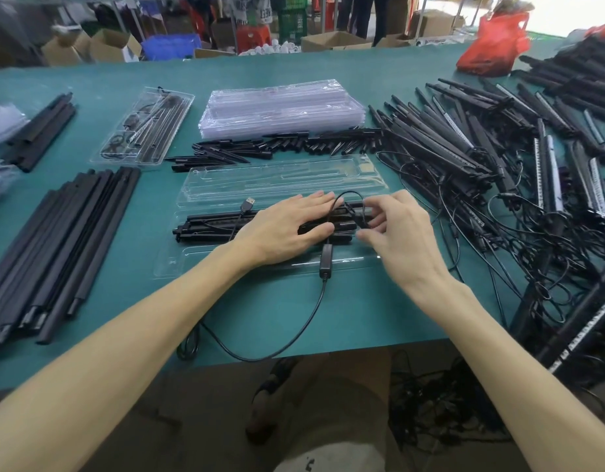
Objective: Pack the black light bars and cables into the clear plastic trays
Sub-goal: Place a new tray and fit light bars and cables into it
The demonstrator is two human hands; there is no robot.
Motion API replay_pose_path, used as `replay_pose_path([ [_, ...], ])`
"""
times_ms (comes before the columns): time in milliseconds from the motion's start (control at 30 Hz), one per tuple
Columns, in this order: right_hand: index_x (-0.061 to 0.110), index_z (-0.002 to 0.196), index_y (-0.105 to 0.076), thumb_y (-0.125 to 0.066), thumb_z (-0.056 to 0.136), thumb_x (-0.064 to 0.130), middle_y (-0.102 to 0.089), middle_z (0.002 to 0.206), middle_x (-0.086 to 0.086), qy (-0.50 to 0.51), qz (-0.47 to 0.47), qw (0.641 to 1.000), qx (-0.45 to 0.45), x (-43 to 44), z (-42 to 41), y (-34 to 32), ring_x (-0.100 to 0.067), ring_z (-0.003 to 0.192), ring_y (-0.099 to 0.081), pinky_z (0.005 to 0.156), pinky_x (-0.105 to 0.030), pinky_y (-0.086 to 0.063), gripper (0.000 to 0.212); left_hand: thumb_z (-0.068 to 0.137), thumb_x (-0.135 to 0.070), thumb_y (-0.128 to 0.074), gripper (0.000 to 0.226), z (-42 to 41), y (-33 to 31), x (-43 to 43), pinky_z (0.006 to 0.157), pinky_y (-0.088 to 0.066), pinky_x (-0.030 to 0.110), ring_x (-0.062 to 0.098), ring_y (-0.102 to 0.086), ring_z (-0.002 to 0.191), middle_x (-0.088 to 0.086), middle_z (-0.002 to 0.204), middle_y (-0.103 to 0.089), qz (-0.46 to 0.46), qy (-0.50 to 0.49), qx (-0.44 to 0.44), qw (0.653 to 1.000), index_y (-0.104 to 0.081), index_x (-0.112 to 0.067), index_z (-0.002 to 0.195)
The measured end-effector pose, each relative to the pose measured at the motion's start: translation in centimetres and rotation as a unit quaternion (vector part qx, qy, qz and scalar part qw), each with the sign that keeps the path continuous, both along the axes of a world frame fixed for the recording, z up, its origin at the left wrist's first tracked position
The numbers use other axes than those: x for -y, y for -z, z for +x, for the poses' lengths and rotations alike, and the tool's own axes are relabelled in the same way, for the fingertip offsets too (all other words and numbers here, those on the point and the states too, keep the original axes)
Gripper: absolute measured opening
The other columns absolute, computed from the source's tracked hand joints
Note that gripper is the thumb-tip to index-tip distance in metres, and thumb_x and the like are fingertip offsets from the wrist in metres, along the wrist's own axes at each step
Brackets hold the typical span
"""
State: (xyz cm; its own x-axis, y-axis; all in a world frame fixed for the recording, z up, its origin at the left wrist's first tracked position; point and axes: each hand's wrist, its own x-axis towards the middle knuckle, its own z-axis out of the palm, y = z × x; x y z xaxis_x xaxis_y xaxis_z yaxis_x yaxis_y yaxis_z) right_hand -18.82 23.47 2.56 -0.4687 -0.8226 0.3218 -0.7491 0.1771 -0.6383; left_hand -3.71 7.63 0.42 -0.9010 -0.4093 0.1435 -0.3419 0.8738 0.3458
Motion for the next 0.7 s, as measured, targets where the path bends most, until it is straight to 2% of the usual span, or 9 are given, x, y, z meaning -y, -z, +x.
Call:
replay_pose_path([
  [67,0.011,0.136,-0.054,-0.082,0.08,0.009,-0.055,0.11,-0.003,0.009,0.023,0.998,0.052,0.0,-0.1,0.4,-0.008,0.082,-0.06,0.091,-0.035,-0.053,0.063,0.1,-0.056,-0.033,0.058,-0.1,0.0,0.0,0.126,-0.016,0.035,-0.008,-0.012,0.149,-0.019,0.163,-0.025,0.002,0.0,0.002,1.0,-0.029,-0.042,0.156],
  [133,0.011,0.137,-0.054,-0.086,0.077,0.014,-0.055,0.119,-0.007,0.011,0.062,0.994,0.087,-0.1,-0.4,0.5,-0.009,0.084,-0.063,0.088,-0.032,-0.051,0.068,0.098,-0.057,-0.033,0.058,-0.1,0.0,0.0,0.126,-0.016,0.035,-0.008,-0.012,0.149,-0.019,0.162,-0.025,0.004,-0.002,0.0,1.0,-0.029,-0.044,0.155],
  [167,0.011,0.134,-0.057,-0.087,0.076,0.016,-0.056,0.122,-0.006,0.008,0.076,0.993,0.095,0.0,-0.6,0.5,-0.007,0.083,-0.064,0.084,-0.029,-0.05,0.065,0.098,-0.058,-0.033,0.058,-0.1,0.1,0.0,0.126,-0.016,0.036,-0.008,-0.012,0.149,-0.02,0.162,-0.025,0.005,-0.003,0.001,1.0,-0.03,-0.045,0.155],
  [233,0.01,0.128,-0.064,-0.088,0.076,0.019,-0.06,0.115,-0.002,0.0,0.094,0.991,0.096,0.0,-0.9,0.3,-0.005,0.081,-0.063,0.078,-0.025,-0.044,0.058,0.097,-0.059,-0.033,0.059,-0.2,0.1,0.0,0.126,-0.016,0.036,-0.008,-0.012,0.149,-0.02,0.162,-0.025,0.005,-0.004,0.002,1.0,-0.03,-0.044,0.154],
  [300,0.013,0.123,-0.067,-0.088,0.076,0.021,-0.065,0.106,-0.001,-0.001,0.11,0.991,0.081,0.0,-1.0,0.1,-0.011,0.082,-0.06,0.078,-0.023,-0.04,0.052,0.097,-0.059,-0.033,0.06,-0.1,0.2,0.1,0.125,-0.017,0.036,-0.007,-0.012,0.149,-0.02,0.162,-0.025,0.007,-0.004,0.001,1.0,-0.031,-0.044,0.154],
  [400,0.02,0.111,-0.064,-0.089,0.074,0.024,-0.063,0.106,0.001,0.009,0.111,0.989,0.101,0.1,-1.5,-0.1,-0.015,0.095,-0.056,0.079,-0.024,-0.036,0.045,0.094,-0.061,-0.031,0.062,-0.2,0.2,0.1,0.125,-0.017,0.036,-0.009,-0.013,0.149,-0.02,0.162,-0.026,0.015,-0.006,-0.004,1.0,-0.032,-0.044,0.154],
  [467,0.02,0.11,-0.062,-0.089,0.074,0.023,-0.059,0.1,0.003,0.009,0.108,0.987,0.119,0.1,-1.6,0.0,-0.016,0.095,-0.055,0.076,-0.025,-0.035,0.046,0.094,-0.062,-0.03,0.062,-0.2,0.2,0.1,0.125,-0.018,0.036,-0.01,-0.014,0.148,-0.022,0.161,-0.026,0.024,-0.012,-0.007,1.0,-0.033,-0.045,0.153],
  [600,0.023,0.096,-0.061,-0.087,0.074,0.015,-0.058,0.09,0.003,-0.008,0.064,0.995,0.074,-0.3,-1.3,0.2,-0.016,0.082,-0.048,0.071,-0.028,-0.032,0.035,0.092,-0.065,-0.027,0.065,-0.2,0.3,0.2,0.125,-0.02,0.039,-0.002,-0.017,0.15,-0.023,0.161,-0.025,0.039,-0.027,0.007,0.999,-0.028,-0.047,0.154],
  [700,0.024,0.09,-0.06,-0.085,0.076,0.013,-0.053,0.086,0.01,-0.029,0.05,0.998,0.023,-0.8,-1.3,0.3,-0.014,0.085,-0.044,0.071,-0.029,-0.031,0.03,0.095,-0.062,-0.03,0.058,0.0,0.3,0.2,0.124,-0.022,0.042,0.004,-0.021,0.151,-0.023,0.161,-0.025,0.047,-0.051,0.007,0.998,-0.024,-0.054,0.152],
])
